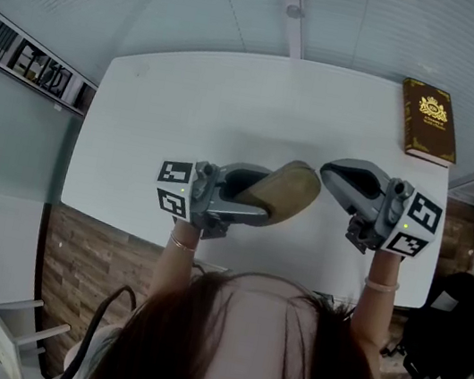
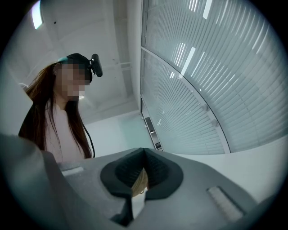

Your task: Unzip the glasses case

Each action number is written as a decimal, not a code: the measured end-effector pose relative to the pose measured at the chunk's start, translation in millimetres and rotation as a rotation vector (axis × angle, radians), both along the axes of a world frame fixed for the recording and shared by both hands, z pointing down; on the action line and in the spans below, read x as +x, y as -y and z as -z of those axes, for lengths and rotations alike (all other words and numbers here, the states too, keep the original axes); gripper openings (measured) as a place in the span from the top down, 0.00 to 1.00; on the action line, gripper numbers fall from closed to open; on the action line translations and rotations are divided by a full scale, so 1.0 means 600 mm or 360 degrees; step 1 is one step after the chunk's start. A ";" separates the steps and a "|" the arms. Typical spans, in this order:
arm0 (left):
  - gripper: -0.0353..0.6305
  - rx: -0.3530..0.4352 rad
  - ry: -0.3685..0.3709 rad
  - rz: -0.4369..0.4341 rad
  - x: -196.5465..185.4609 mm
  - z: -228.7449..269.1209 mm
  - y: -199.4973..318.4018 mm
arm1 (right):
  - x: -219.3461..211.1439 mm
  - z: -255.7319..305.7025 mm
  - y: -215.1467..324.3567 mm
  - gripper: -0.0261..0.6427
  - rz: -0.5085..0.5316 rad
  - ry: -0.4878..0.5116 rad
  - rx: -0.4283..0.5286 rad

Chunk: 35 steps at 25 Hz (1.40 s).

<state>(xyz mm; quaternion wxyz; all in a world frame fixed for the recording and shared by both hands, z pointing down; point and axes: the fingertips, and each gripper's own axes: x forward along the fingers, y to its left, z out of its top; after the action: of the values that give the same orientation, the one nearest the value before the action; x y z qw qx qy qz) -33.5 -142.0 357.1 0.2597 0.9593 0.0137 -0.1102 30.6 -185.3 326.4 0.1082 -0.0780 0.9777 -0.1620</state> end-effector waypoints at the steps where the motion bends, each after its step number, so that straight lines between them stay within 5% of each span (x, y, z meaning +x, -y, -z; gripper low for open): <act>1: 0.53 -0.0010 -0.0029 0.0003 -0.002 0.001 0.001 | 0.001 0.000 0.001 0.96 -0.0004 0.0004 0.0000; 35: 0.53 -0.0283 -0.0591 0.0117 -0.040 0.014 0.036 | 0.006 -0.007 0.009 0.96 -0.0117 0.0054 -0.0032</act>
<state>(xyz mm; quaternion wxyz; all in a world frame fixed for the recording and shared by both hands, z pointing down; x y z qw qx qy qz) -57.3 -163.8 348.7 0.3321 0.8956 0.0165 -0.2955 34.0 -191.0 330.4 0.1297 -0.1121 0.9706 -0.1690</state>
